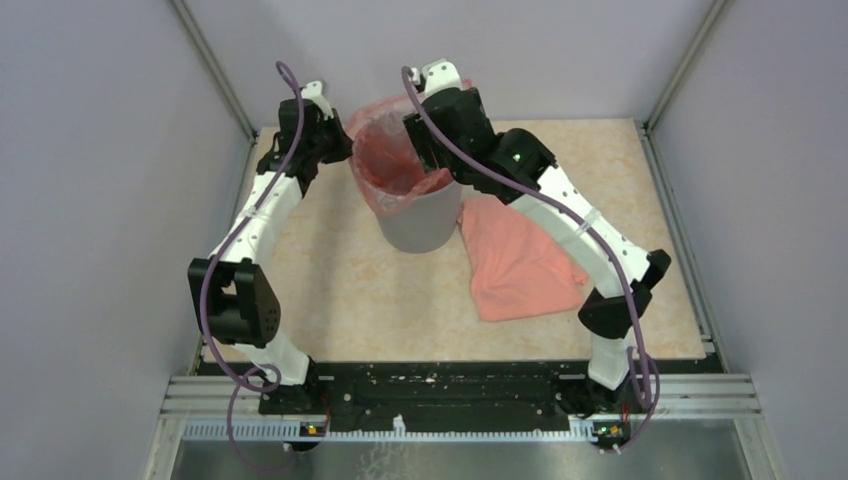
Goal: Put the trash bags into the trash bin
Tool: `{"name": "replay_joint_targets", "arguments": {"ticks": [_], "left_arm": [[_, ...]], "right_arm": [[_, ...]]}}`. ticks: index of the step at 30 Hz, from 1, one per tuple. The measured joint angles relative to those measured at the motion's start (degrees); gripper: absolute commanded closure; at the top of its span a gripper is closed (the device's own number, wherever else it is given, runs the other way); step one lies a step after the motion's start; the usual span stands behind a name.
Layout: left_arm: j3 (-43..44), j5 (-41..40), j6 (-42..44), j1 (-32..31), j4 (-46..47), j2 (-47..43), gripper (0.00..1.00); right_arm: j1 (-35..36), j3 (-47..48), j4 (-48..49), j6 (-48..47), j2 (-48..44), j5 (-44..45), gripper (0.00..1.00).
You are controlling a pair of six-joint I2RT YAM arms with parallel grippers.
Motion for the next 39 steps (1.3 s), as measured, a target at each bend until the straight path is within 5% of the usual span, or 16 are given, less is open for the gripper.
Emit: {"name": "replay_joint_targets", "arguments": {"ticks": [11,15,18,20,31,39], "left_arm": [[0.44,-0.02,0.37,-0.33,-0.46,0.0,1.0],[0.7,-0.04,0.46,-0.35,-0.66,0.0,1.0],[0.85,-0.02,0.48,-0.35,-0.83,0.0,1.0],[0.9,0.0,0.5,-0.35,-0.85,0.02,1.0],[0.94,1.03,0.94,-0.35,-1.31,0.17,1.0],[1.07,1.05,1.18,-0.39,-1.38,2.21,1.0]], "right_arm": [[-3.74,-11.3,1.2,4.31,-1.29,1.84,0.31],[-7.65,-16.72,3.96,6.75,-4.33,-0.79,0.52],[-9.01,-21.68,6.67,8.41,-7.67,-1.95,0.87],[-8.9,-24.41,8.0,8.94,-9.75,-2.86,1.0],[-8.76,-46.16,17.35,12.96,-24.68,-9.46,1.0],[-11.39,-54.86,23.89,14.53,-25.77,-14.8,1.0]]}}
